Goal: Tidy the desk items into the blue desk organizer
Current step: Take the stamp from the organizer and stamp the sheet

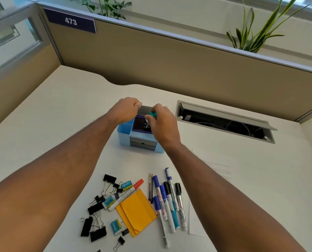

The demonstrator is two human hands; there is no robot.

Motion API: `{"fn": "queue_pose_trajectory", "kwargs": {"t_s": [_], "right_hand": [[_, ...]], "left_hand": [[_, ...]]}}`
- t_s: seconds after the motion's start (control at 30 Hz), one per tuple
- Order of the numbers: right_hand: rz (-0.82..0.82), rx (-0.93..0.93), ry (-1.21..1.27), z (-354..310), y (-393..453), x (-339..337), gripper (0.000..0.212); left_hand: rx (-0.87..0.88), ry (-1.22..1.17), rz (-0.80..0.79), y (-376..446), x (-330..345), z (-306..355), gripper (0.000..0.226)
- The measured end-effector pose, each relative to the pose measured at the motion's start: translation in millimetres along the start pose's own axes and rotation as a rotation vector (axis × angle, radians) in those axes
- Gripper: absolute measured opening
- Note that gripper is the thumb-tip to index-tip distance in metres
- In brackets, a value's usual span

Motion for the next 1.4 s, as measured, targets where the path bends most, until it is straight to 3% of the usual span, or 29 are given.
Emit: {"fn": "queue_pose_trajectory", "kwargs": {"t_s": [0.67,0.87,1.03,1.13,1.23,1.33,1.4], "right_hand": [[-0.018,-0.002,-0.047,-9,2,8,0.019],[0.188,-0.145,0.052,-3,-49,-1,0.023],[0.232,-0.101,0.037,27,-104,-8,0.026],[0.23,-0.022,0.006,57,-138,-16,0.027],[0.241,0.07,-0.017,92,-171,-32,0.028],[0.252,0.15,-0.036,125,-209,-52,0.03],[0.267,0.203,-0.049,144,-235,-66,0.027]], "left_hand": [[0.014,-0.023,-0.07,-11,-1,-6,0.033],[0.088,0.036,-0.099,-25,7,-18,0.027],[0.099,0.192,-0.121,-31,22,-16,0.032],[0.073,0.222,-0.058,-39,29,-8,0.034],[0.102,0.18,0.115,-53,41,8,0.034],[0.243,0.086,0.279,-74,68,43,0.028],[0.38,0.108,0.228,-90,102,68,0.023]]}}
Point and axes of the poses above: each hand's wrist, its own y-axis towards the middle knuckle, its own x-axis out of the palm, z = x × y, the point moved 3 cm from there along y, towards the middle knuckle, and after that the axes turned 13 degrees about -z, right-handed, at the moved point
